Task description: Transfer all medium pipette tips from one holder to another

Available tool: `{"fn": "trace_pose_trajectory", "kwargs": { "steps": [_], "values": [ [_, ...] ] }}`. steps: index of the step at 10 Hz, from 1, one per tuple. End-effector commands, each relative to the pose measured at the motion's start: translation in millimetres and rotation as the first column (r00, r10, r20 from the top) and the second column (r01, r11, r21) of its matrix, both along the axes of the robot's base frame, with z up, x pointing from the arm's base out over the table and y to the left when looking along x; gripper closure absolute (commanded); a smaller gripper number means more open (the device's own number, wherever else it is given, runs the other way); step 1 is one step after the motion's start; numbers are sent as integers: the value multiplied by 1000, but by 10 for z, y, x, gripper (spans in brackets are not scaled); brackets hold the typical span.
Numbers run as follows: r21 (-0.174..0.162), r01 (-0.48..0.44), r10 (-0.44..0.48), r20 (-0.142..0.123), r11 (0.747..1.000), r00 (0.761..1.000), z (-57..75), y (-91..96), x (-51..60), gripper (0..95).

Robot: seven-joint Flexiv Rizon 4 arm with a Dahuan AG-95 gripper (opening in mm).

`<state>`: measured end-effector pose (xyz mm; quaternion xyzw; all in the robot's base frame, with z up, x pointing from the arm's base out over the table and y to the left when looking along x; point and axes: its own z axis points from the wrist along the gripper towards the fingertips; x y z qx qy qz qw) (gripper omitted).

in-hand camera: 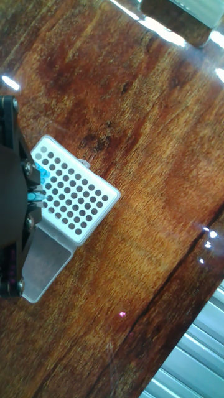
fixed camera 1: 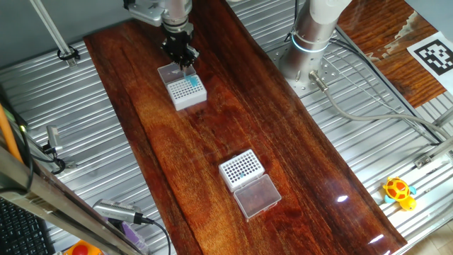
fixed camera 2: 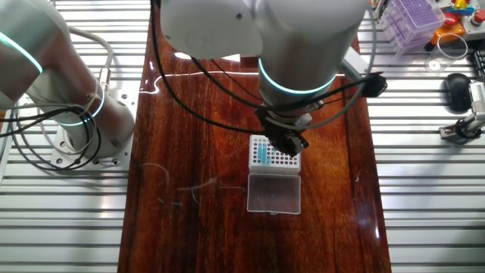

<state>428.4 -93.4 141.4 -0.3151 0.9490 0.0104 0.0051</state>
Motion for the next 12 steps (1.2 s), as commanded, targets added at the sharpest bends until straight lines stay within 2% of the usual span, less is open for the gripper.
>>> {"fn": "trace_pose_trajectory", "kwargs": {
  "steps": [1, 12],
  "values": [
    [-1, 5, -5, 10, 1000, 1000, -32, 1, -33, 950],
    [-2, 9, -9, 30, 1000, 1000, -88, 2, -121, 950]
  ]
}}
